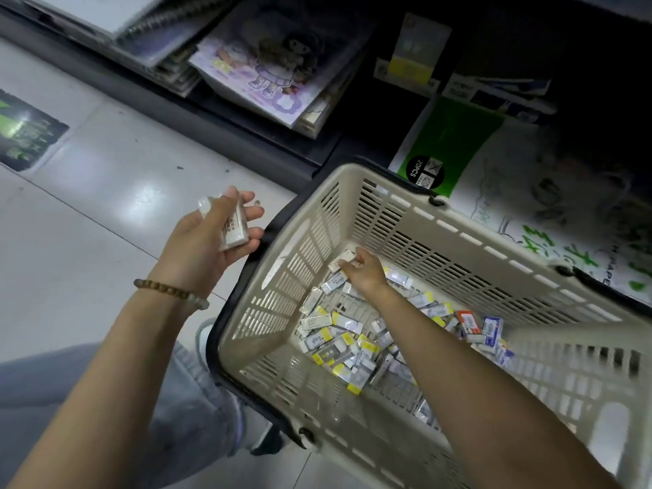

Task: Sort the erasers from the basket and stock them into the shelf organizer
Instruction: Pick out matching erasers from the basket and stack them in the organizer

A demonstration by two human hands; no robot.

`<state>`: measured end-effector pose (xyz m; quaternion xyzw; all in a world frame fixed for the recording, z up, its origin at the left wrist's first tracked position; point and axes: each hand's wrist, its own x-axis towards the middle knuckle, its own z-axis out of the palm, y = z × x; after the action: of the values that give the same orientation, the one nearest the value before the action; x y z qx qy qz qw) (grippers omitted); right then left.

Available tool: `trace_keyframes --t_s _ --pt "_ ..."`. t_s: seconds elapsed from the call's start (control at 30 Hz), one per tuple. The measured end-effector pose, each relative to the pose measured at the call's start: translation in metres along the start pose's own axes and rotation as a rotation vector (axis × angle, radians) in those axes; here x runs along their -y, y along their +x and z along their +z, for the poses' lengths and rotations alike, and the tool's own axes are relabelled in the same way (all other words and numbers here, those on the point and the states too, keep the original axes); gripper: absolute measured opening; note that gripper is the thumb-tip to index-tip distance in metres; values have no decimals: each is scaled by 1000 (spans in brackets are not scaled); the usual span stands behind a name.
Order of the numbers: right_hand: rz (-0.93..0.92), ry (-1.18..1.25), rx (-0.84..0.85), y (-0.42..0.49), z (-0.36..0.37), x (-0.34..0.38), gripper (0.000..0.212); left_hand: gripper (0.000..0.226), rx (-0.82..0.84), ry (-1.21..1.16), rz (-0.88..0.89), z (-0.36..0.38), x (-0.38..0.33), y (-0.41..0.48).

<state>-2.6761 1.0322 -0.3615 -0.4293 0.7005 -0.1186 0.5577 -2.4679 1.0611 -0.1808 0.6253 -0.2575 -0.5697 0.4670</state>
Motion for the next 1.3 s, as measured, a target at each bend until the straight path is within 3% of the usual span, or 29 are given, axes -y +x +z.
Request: trace_keyframes --t_s 0.13,0.3,0.37,0.47,0.53,0.63,0.83,0.93,1.1,1.17,1.3 --pt "-161 -81 -20 -4 30 0 28 24 -2 -13 -18 -3 9 3" --pt "-207 -68 43 -28 52 -17 17 24 -2 -37 -32 -5 14 3" --pt "-183 -80 66 -33 50 -19 20 23 8 -45 -38 -5 12 2" --pt "-174 -180 126 -36 45 -19 45 23 18 -53 -50 -3 10 -2" --pt "-179 -237 153 -40 40 -22 51 23 21 -63 -58 -2 8 -5" --pt "-176 -131 132 -45 33 -28 44 23 25 -87 -64 -2 7 -9" --pt "-99 92 98 -67 30 -24 10 24 105 -135 -90 2 3 -18" --pt "-48 406 -9 -84 5 2 9 29 161 -193 -110 2 -1 -20" --pt "-282 824 96 -130 -46 67 16 48 237 -222 -135 12 -1 -25" --pt "-348 812 189 -147 -47 86 23 52 268 -194 -145 19 1 -30" --pt "-364 697 296 -161 -30 101 13 54 272 -109 -84 20 5 -38"
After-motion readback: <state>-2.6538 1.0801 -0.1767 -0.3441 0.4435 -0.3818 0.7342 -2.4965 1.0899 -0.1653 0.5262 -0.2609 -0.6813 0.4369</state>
